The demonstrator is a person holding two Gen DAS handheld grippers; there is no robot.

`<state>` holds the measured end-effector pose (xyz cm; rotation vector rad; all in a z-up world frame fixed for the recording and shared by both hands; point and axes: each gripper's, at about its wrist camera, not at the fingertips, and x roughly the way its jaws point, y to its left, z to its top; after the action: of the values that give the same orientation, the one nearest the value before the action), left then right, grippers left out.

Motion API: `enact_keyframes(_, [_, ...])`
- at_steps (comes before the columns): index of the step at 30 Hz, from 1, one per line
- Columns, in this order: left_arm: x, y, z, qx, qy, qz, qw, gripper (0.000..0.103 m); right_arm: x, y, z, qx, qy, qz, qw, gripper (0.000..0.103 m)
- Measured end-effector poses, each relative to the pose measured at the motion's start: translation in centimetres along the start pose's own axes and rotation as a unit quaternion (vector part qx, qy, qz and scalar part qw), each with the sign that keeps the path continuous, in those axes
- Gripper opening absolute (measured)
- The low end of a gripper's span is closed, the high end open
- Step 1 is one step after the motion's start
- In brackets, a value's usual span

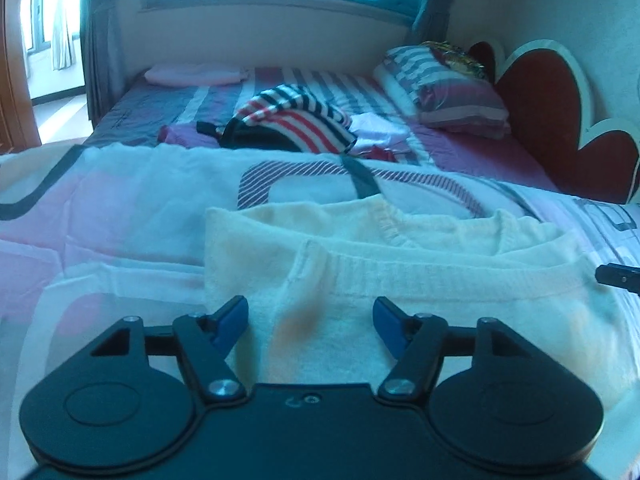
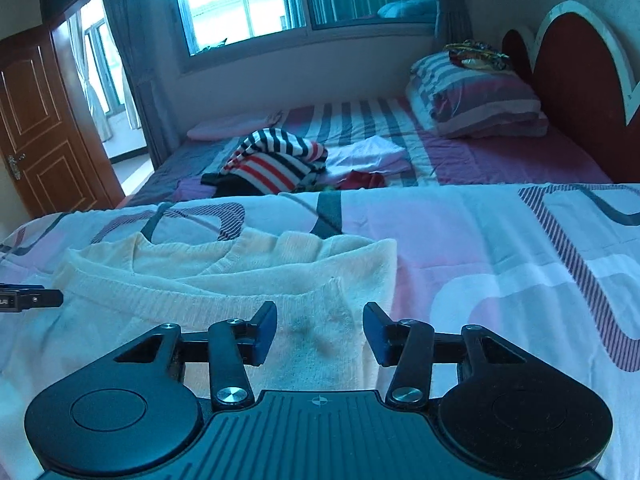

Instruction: Fold small clothes

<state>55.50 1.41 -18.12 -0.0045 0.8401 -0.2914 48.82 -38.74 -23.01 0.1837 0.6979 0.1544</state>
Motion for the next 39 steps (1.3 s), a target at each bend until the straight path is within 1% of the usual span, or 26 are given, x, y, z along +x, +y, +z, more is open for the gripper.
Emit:
enact_keyframes(3, [0.6, 0.2, 0.1, 0.002, 0.005, -0.004, 1.0, 0.064, 0.9, -0.2, 0.2, -0.003, 0.003, 0.001, 1.0, 0.048])
enact_keyframes(4, [0.7, 0.2, 0.1, 0.003, 0.009, -0.006, 0.9999, 0.064, 1.3, -0.3, 0.3, -0.004, 0.009, 0.005, 1.0, 0.045])
enact_keyframes(5, [0.8, 0.2, 0.1, 0.006, 0.01, -0.006, 0.9999, 0.063, 1.7, -0.3, 0.1, -0.008, 0.018, 0.007, 1.0, 0.037])
enact_keyframes(6, [0.8, 0.2, 0.0, 0.011, 0.01, -0.007, 0.9999, 0.058, 2.1, -0.3, 0.0, -0.011, 0.028, 0.009, 0.999, 0.022])
enact_keyframes(7, [0.8, 0.1, 0.0, 0.015, 0.008, -0.008, 0.9998, 0.047, 2.4, -0.3, -0.1, -0.014, 0.035, 0.005, 0.999, 0.014])
enact_keyframes(8, [0.7, 0.2, 0.0, 0.017, 0.003, -0.013, 0.9998, 0.036, 2.5, -0.4, -0.2, -0.013, 0.033, 0.004, 0.999, 0.011])
enact_keyframes(9, [0.5, 0.2, 0.1, 0.015, 0.002, -0.019, 0.9997, 0.017, 2.3, -0.5, -0.3, -0.011, 0.029, 0.006, 0.999, 0.006])
enact_keyframes(10, [0.2, 0.3, 0.2, 0.011, -0.001, -0.024, 0.9997, 0.009, 2.1, -0.4, -0.4, -0.013, 0.025, 0.005, 1.0, 0.005])
enact_keyframes(12, [-0.4, 0.1, 0.2, 0.013, -0.013, -0.029, 0.9994, 0.005, 1.4, -0.1, -0.3, -0.022, 0.012, 0.003, 1.0, 0.004])
enact_keyframes(15, [-2.2, -0.4, 0.4, 0.008, -0.055, -0.034, 0.9979, 0.005, -0.2, 0.6, 0.4, -0.031, -0.03, -0.009, 0.999, 0.002])
enact_keyframes(17, [-3.0, -0.6, 1.2, 0.003, -0.078, -0.034, 0.9964, 0.004, -0.9, 0.9, 1.3, -0.032, -0.055, -0.014, 0.998, 0.002])
enact_keyframes(19, [-3.3, -0.8, 2.1, 0.0, -0.09, -0.03, 0.9955, 0.005, -1.1, 1.2, 2.3, -0.035, -0.069, -0.024, 0.997, 0.002])
enact_keyframes(22, [-3.0, -1.0, 3.6, -0.009, -0.102, -0.021, 0.9946, 0.005, -0.7, 1.1, 3.7, -0.031, -0.077, -0.037, 0.996, 0.002])
enact_keyframes(25, [-1.7, -1.3, 4.2, -0.006, -0.098, -0.005, 0.9952, 0.005, 0.6, 1.1, 4.6, -0.031, -0.071, -0.045, 0.996, 0.002])
enact_keyframes(28, [-0.3, -1.5, 3.9, -0.007, -0.086, 0.008, 0.9963, 0.005, 2.1, 1.4, 4.8, -0.035, -0.06, -0.053, 0.996, 0.002])
enact_keyframes(32, [1.6, -1.0, 3.6, -0.012, -0.057, 0.018, 0.9981, 0.005, 4.0, 1.4, 4.4, -0.041, -0.039, -0.061, 0.997, 0.002])
enact_keyframes(34, [2.4, -0.7, 3.3, -0.015, -0.046, 0.029, 0.9984, 0.006, 5.1, 1.1, 4.0, -0.047, -0.025, -0.068, 0.996, 0.003])
enact_keyframes(35, [2.8, -0.6, 3.1, -0.017, -0.043, 0.04, 0.9981, 0.006, 5.6, 1.0, 3.6, -0.05, -0.017, -0.07, 0.996, 0.003])
enact_keyframes(36, [3.1, -0.4, 2.9, -0.02, -0.044, 0.053, 0.9974, 0.009, 6.1, 0.9, 3.4, -0.053, -0.01, -0.074, 0.996, 0.003])
enact_keyframes(37, [3.3, -0.1, 2.8, -0.026, -0.044, 0.063, 0.9967, 0.02, 6.5, 0.8, 3.0, -0.061, -0.005, -0.086, 0.994, 0.003])
enact_keyframes(38, [3.5, 0.2, 2.6, -0.033, -0.044, 0.071, 0.996, 0.025, 7.0, 0.8, 2.7, -0.071, -0.002, -0.098, 0.993, 0.003])
enact_keyframes(39, [3.4, 0.5, 2.5, -0.038, -0.046, 0.072, 0.9956, 0.026, 7.2, 0.8, 2.5, -0.079, 0.001, -0.106, 0.991, 0.003])
